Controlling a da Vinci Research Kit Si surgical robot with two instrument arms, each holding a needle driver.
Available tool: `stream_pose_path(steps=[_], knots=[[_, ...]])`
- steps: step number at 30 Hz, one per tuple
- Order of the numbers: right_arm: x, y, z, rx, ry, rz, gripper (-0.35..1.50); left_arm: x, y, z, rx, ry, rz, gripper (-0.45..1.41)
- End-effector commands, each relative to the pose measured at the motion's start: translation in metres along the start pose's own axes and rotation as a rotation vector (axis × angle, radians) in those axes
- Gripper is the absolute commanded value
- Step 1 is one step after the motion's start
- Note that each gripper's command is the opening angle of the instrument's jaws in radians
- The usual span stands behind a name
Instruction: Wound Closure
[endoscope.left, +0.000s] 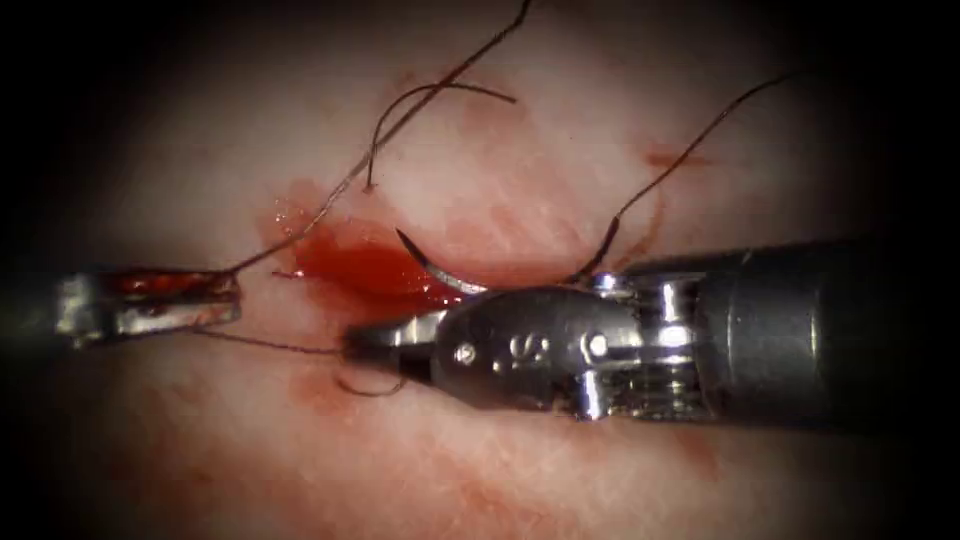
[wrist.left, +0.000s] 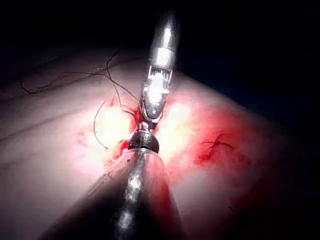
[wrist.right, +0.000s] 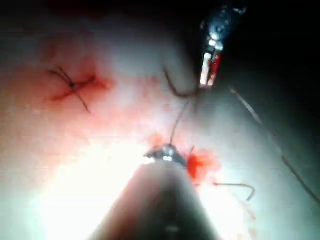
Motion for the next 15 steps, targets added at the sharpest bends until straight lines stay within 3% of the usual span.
stream_pose_path(steps=[1,3,6,10,15], knots=[[0.0001,0.0,0.0007,-0.001,0.001,-0.002,0.04,-0.0003,0.0001,0.001,-0.005,0.022,-0.004,-0.45],[0.0001,-0.0001,0.0007,-0.004,0.008,0.017,0.56,-0.0004,-0.0002,0.0013,-0.007,0.058,-0.008,-0.45],[0.0003,0.0,0.0006,-0.009,0.023,0.051,1.01,-0.0007,-0.0007,0.0014,-0.005,0.092,-0.01,-0.45],[0.0011,0.0003,0.0,-0.011,0.025,0.126,1.23,-0.0013,-0.0012,0.0015,0.0,0.123,-0.01,-0.45],[0.0038,0.0008,-0.0014,-0.03,0.04,0.234,1.3,-0.0016,-0.0015,0.0019,0.007,0.161,-0.012,-0.45]])
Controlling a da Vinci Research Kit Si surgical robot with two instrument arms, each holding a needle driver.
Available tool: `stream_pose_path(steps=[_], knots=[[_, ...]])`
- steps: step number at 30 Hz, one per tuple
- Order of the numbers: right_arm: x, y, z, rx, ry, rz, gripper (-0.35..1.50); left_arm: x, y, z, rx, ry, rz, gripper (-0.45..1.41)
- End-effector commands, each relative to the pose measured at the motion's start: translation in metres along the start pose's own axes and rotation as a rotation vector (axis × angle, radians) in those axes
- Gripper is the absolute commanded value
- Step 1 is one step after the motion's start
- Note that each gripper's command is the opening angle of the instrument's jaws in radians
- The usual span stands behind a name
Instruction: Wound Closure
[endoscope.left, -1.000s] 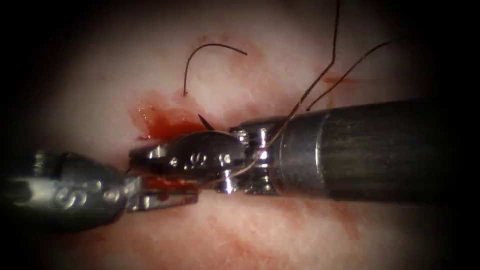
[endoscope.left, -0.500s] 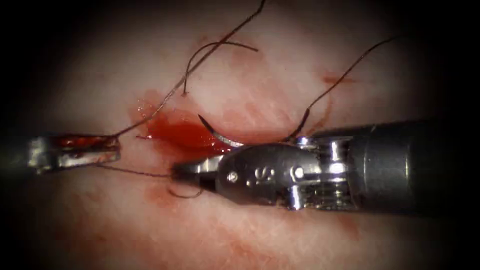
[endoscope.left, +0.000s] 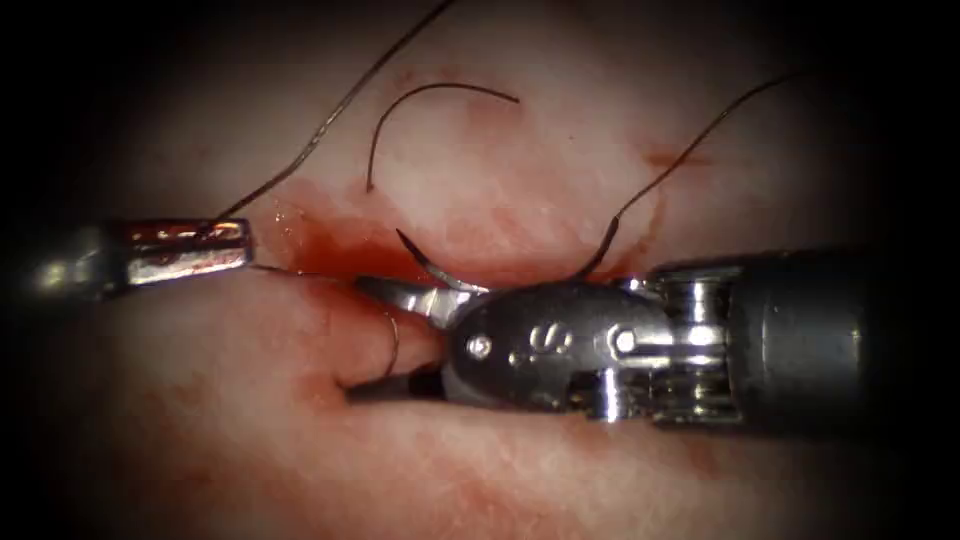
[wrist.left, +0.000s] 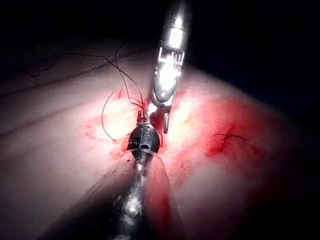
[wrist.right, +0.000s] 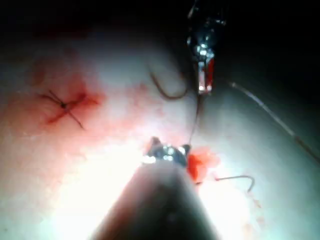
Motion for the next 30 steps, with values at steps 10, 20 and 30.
stream_pose_path(steps=[10,20,30], knots=[[0.005,0.0011,0.0045,-0.17,0.017,0.077,1.16,0.0006,0.0008,0.0009,-0.009,0.032,-0.006,-0.45],[0.0055,0.0009,0.008,-0.247,0.054,0.061,1.23,0.0006,0.0007,0.0009,-0.012,0.038,-0.005,-0.45],[0.0067,0.0004,0.0072,-0.189,0.139,0.063,1.06,0.0002,0.0004,0.0009,-0.015,0.042,-0.009,-0.45]])
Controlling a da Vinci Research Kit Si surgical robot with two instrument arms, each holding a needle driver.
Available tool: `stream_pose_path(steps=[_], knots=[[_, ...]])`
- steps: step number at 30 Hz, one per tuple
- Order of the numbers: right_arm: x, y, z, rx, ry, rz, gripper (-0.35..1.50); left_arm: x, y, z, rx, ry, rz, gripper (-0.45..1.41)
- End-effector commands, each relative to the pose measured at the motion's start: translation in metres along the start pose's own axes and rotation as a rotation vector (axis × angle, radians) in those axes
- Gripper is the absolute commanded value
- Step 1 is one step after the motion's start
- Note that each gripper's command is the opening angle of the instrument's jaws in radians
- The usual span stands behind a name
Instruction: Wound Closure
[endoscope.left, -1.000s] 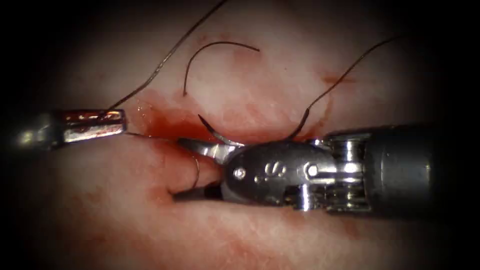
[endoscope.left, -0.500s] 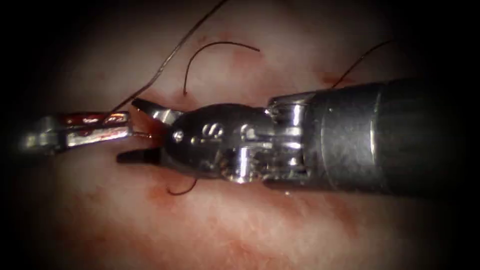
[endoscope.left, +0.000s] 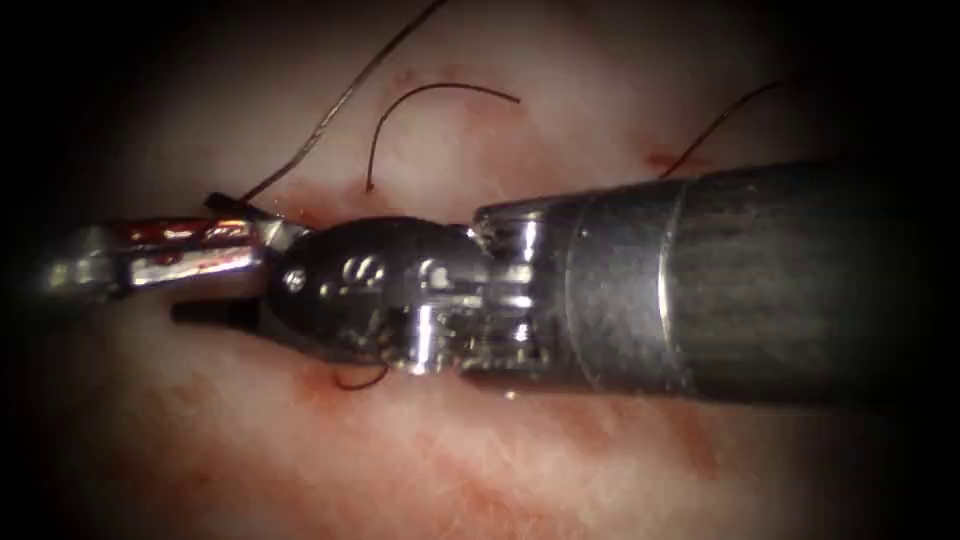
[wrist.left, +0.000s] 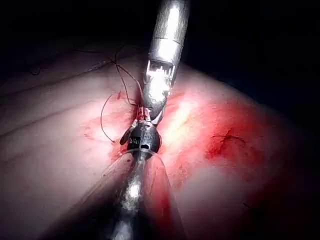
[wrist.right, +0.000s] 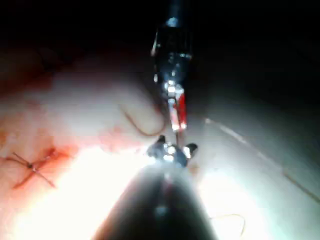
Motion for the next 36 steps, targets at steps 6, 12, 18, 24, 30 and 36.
stream_pose_path(steps=[6,12,18,24,30,36], knots=[[0.0001,-0.0003,0.0001,0.053,0.022,-0.003,-0.35,-0.0005,0.0003,0.0006,-0.001,0.0,-0.001,-0.45],[-0.0004,-0.0005,-0.0004,0.048,0.0,-0.016,-0.35,-0.0001,0.0003,0.0003,-0.001,0.006,-0.004,-0.45],[-0.0011,-0.0004,-0.0016,0.058,-0.016,-0.03,-0.35,0.0002,-0.0004,0.0004,0.011,-0.014,-0.168,0.19],[-0.0026,-0.0015,-0.0021,0.086,-0.053,-0.055,-0.35,0.0,-0.0009,0.0012,0.085,-0.049,-0.205,0.99],[-0.0043,-0.0033,-0.0029,0.116,-0.104,-0.09,-0.35,-0.0003,-0.0014,0.0013,0.088,-0.051,-0.229,1.08],[-0.0051,-0.0037,-0.0018,0.149,-0.156,-0.104,-0.35,0.0,-0.0014,0.0027,0.089,-0.081,-0.229,1.04]])
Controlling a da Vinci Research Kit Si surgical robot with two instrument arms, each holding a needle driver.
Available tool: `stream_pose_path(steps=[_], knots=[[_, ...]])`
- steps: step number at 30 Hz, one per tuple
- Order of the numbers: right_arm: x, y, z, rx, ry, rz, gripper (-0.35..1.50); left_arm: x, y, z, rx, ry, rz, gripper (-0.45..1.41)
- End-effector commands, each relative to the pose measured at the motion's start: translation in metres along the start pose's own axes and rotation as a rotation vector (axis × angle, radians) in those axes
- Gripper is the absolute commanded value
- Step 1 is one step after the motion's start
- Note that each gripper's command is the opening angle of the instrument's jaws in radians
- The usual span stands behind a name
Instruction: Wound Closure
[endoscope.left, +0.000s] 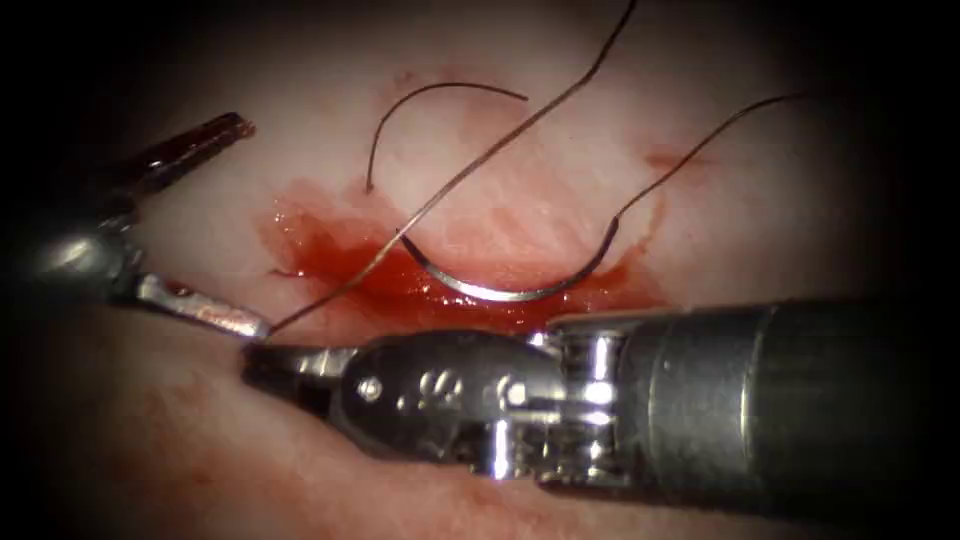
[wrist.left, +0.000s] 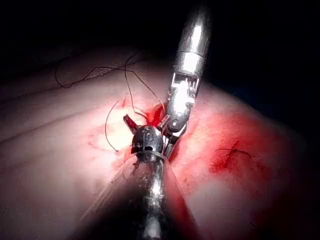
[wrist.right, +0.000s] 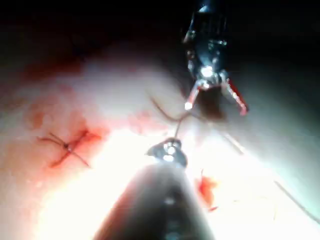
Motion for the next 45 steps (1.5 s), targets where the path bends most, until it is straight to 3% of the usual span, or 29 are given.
stream_pose_path(steps=[1,11,17,21,25,32,36,38,45], knots=[[0.0004,0.0,0.0014,0.002,-0.014,-0.002,-0.35,-0.0003,0.0001,0.001,0.001,-0.014,-0.005,1.04],[0.0001,-0.0012,0.0054,-0.037,-0.119,-0.099,-0.35,0.001,-0.0002,0.0049,0.012,-0.113,-0.163,0.96],[0.0004,-0.0014,0.0054,-0.042,-0.123,-0.123,-0.35,0.0006,-0.0013,0.0055,0.013,-0.15,-0.181,0.93],[0.0005,-0.0016,0.0054,-0.04,-0.125,-0.13,-0.35,0.0001,-0.0022,0.0056,0.075,-0.202,-0.178,0.93],[0.0006,-0.0017,0.0054,-0.04,-0.125,-0.136,-0.35,0.0,-0.0024,0.0056,0.094,-0.219,-0.154,0.81],[0.0005,-0.0017,0.0054,-0.041,-0.122,-0.136,-0.35,0.001,-0.0021,0.0052,0.101,-0.223,-0.141,0.37],[0.0004,-0.0017,0.0053,-0.043,-0.123,-0.137,-0.35,0.0013,-0.0017,0.0046,0.075,-0.217,-0.11,-0.11],[0.0003,-0.0016,0.0053,-0.046,-0.123,-0.143,-0.35,0.0015,-0.0016,0.0041,0.063,-0.215,-0.082,-0.45],[-0.0001,-0.0013,0.0049,-0.051,-0.125,-0.143,-0.35,0.0023,-0.0017,0.0026,0.04,-0.209,-0.017,-0.45]])
